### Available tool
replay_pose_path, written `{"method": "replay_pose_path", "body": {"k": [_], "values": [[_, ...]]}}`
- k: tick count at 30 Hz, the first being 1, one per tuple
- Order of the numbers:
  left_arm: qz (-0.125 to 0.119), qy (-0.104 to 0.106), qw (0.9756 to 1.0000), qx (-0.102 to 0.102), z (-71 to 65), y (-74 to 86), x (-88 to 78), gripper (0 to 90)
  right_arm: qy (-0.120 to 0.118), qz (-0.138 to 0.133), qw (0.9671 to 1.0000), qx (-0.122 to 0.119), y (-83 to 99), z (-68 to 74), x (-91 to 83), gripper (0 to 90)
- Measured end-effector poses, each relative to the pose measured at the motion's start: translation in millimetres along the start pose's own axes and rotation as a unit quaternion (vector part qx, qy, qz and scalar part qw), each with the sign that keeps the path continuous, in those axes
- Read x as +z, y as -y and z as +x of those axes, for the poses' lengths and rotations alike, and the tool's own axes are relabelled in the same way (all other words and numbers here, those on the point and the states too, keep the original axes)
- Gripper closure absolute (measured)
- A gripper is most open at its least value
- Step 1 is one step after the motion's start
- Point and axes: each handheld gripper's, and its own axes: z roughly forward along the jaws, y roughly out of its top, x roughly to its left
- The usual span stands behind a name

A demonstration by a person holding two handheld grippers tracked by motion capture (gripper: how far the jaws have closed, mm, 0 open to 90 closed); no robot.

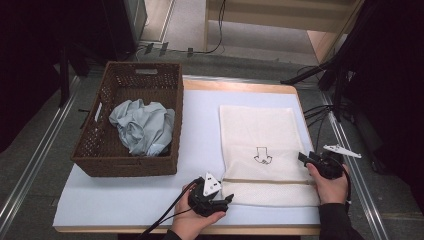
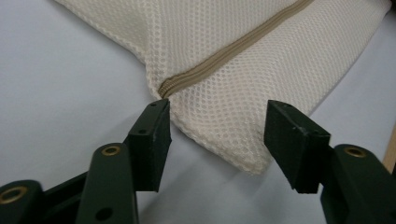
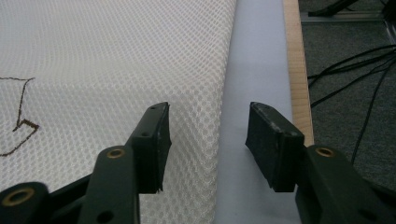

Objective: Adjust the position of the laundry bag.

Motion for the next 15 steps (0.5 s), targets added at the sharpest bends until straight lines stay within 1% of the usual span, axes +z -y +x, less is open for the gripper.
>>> {"method": "replay_pose_path", "body": {"k": [1, 2, 3, 4, 5, 7, 8, 9, 10, 11, 12, 13, 14, 15], "values": [[0.004, 0.008, 1.0000, 0.001, -0.7, 0.0, 0.6, 46.2, 0.002, 0.002, 1.0000, -0.002, 0.1, 0.7, 0.6, 54.2], [0.004, 0.008, 1.0000, 0.001, -0.7, 0.0, 0.6, 47.3, 0.002, 0.005, 1.0000, -0.004, 0.4, 1.6, 0.8, 56.9], [0.008, 0.010, 0.9999, 0.002, -1.8, 0.0, 1.3, 47.3, 0.002, 0.005, 1.0000, -0.004, 0.4, 1.6, 0.8, 56.9], [0.011, 0.009, 0.9999, 0.005, -3.3, 0.3, 2.3, 47.7, 0.004, 0.007, 0.9999, -0.009, 0.4, 2.1, 1.6, 58.8], [0.020, 0.000, 0.9997, 0.010, -5.4, 0.3, 3.5, 49.4, 0.012, 0.011, 0.9997, -0.016, 0.7, 3.8, 2.2, 62.6], [0.022, -0.012, 0.9995, 0.019, -7.4, 0.2, 4.1, 51.8, 0.018, 0.013, 0.9995, -0.024, 0.6, 3.8, 2.4, 66.1], [0.022, -0.012, 0.9995, 0.019, -7.4, 0.2, 4.1, 53.5, 0.021, 0.013, 0.9994, -0.024, 0.6, 3.8, 2.4, 68.9], [0.024, -0.021, 0.9992, 0.025, -8.9, 0.2, 4.1, 53.5, 0.021, 0.013, 0.9994, -0.024, 0.6, 3.8, 2.4, 68.9], [0.023, -0.027, 0.9990, 0.029, -10.0, 0.4, 4.5, 56.9, 0.024, 0.013, 0.9992, -0.028, 0.6, 3.7, 2.5, 69.9], [0.022, -0.028, 0.9989, 0.030, -10.2, 0.4, 4.7, 62.4, 0.025, 0.013, 0.9991, -0.031, 0.6, 3.9, 2.6, 72.7], [0.024, -0.026, 0.9989, 0.031, -10.1, 0.2, 4.4, 65.8, 0.020, 0.015, 0.9993, -0.029, 0.6, 4.0, 2.3, 77.4], [0.024, -0.019, 0.9991, 0.031, -10.1, 0.2, 4.6, 71.0, 0.010, 0.016, 0.9995, -0.025, 0.6, 4.0, 2.3, 81.9], [0.024, -0.017, 0.9990, 0.033, -10.3, 0.1, 4.8, 75.8, 0.006, 0.017, 0.9996, -0.024, 0.5, 3.9, 2.4, 83.9], [0.026, -0.010, 0.9990, 0.036, -10.5, -0.1, 4.9, 83.9, 0.001, 0.016, 0.9997, -0.019, 0.6, 3.8, 2.4, 86.3]]}}
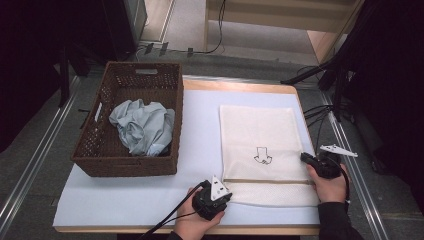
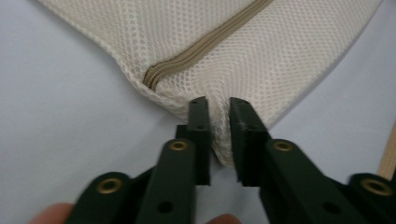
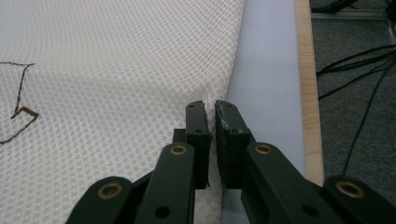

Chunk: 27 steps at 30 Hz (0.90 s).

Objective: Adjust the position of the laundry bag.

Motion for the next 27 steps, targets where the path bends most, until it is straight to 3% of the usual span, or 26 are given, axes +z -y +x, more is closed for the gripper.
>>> {"method": "replay_pose_path", "body": {"k": [4, 12, 27], "values": [[-0.006, 0.009, 0.9998, -0.014, 2.9, 0.4, -1.0, 87.6, -0.004, 0.000, 1.0000, 0.007, 0.1, 0.4, -1.2, 87.5], [-0.015, 0.010, 0.9996, -0.023, 5.7, 2.1, -5.5, 88.2, -0.014, -0.003, 0.9998, 0.016, -0.5, 1.0, -3.0, 88.3], [-0.033, 0.000, 0.9983, -0.048, 20.6, 7.8, -19.5, 88.3, -0.032, -0.013, 0.9992, 0.021, -2.0, 13.4, -1.1, 88.6]]}}
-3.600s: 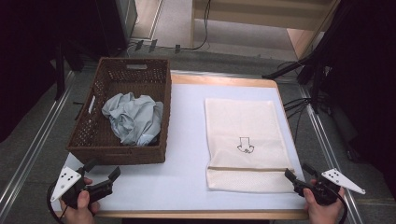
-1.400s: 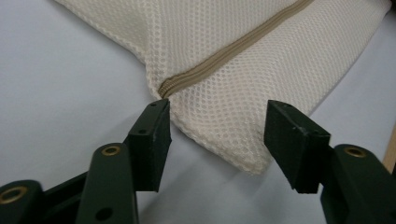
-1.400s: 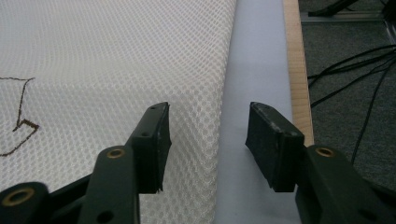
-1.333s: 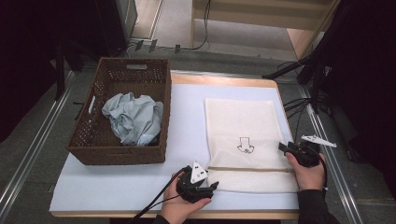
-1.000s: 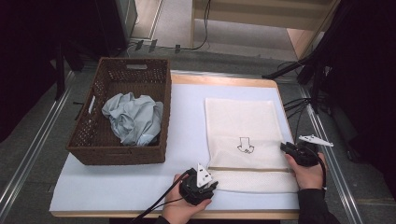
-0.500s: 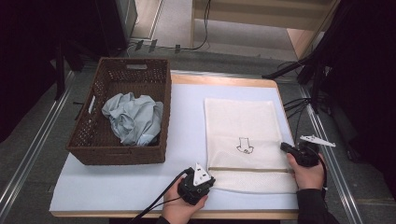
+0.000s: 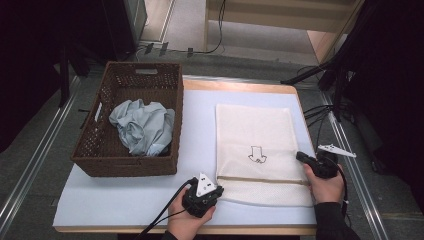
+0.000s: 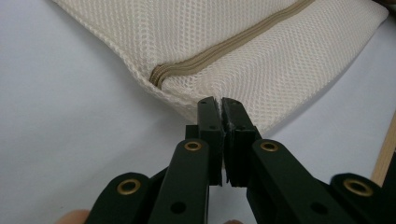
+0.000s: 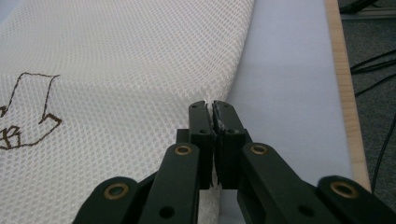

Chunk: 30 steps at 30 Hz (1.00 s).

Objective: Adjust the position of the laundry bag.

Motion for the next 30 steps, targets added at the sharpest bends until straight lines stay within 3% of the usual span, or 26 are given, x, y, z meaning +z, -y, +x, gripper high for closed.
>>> {"method": "replay_pose_path", "body": {"k": [18, 30], "values": [[-0.011, -0.014, 0.9997, -0.019, 12.3, 5.3, -13.4, 88.2, -0.011, 0.000, 0.9999, -0.006, -0.7, 14.2, 7.4, 88.7], [-0.018, -0.034, 0.9987, -0.034, 25.8, 14.3, -29.6, 88.1, -0.028, 0.004, 0.9995, -0.017, -6.0, 35.8, 16.5, 88.7]]}}
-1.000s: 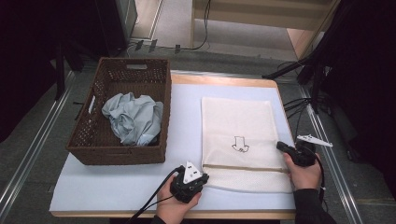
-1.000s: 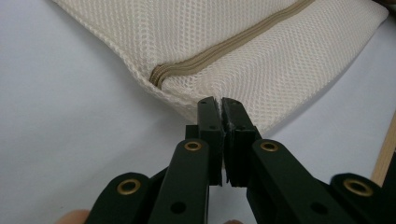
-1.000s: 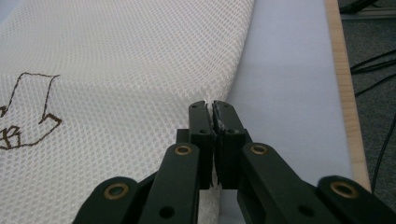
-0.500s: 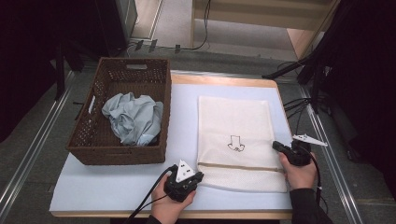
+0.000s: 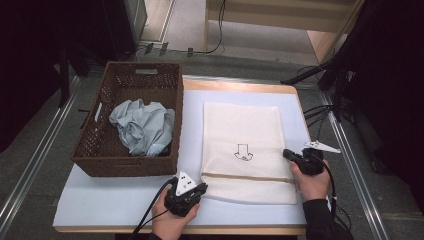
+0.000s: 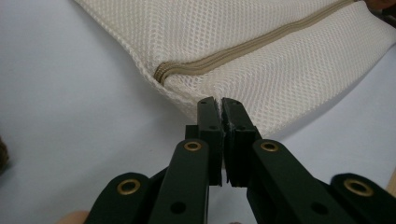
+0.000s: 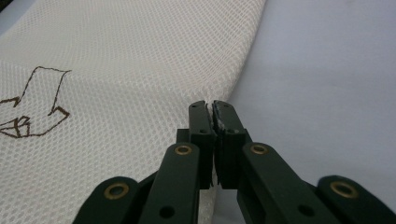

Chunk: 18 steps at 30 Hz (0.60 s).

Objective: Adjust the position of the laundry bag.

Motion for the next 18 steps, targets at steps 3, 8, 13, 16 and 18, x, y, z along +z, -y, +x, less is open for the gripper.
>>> {"method": "replay_pose_path", "body": {"k": [3, 8, 13, 16, 18], "values": [[-0.002, -0.005, 1.0000, -0.004, 2.2, 1.5, -2.9, 88.1, -0.004, 0.000, 1.0000, -0.003, -0.9, 4.2, 2.6, 88.7], [-0.003, -0.010, 0.9999, -0.008, 6.6, 3.3, -8.0, 88.1, -0.013, 0.001, 0.9999, -0.001, -1.6, 8.7, 5.9, 88.7], [-0.004, -0.018, 0.9997, -0.014, 11.0, 6.1, -12.3, 88.1, -0.016, 0.004, 0.9998, -0.005, -3.1, 14.8, 8.9, 88.7], [-0.004, -0.022, 0.9996, -0.016, 13.6, 7.6, -14.4, 88.1, -0.019, 0.004, 0.9997, -0.011, -4.7, 20.9, 11.1, 88.7], [-0.005, -0.025, 0.9995, -0.020, 16.3, 8.9, -17.2, 88.1, -0.022, 0.004, 0.9997, -0.011, -5.0, 22.6, 11.7, 88.7]]}}
